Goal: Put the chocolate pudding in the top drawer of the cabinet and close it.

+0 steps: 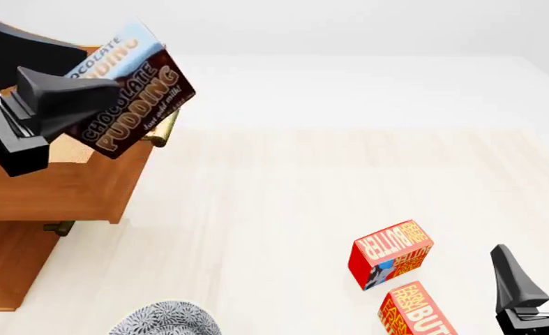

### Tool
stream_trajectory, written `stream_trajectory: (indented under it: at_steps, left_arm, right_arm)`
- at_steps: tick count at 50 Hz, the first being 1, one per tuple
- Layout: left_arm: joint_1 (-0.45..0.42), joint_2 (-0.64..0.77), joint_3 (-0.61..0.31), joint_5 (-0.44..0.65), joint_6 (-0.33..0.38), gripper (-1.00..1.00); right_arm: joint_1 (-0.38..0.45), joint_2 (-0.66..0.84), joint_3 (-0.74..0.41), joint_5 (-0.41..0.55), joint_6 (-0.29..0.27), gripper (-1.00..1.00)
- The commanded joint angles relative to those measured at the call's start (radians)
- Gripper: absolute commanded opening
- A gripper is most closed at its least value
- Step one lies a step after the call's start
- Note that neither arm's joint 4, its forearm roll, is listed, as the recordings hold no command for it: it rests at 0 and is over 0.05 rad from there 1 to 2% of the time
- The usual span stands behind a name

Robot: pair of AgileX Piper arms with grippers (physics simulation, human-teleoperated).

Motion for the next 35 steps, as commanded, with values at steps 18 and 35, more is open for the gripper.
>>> stream_trajectory:
  at_steps: [18,35]
  left_arm:
    - [0.184,0.004,-0.107,0.041,0.065,-1.0]
    - [0.29,0.023,-0.115,0.052,0.064,-1.0]
  right_arm:
    - [-0.003,-0.003,0.004,-0.008,-0.004,1.0]
    - [-0.003,-0.005,0.004,-0.006,-0.004,1.0]
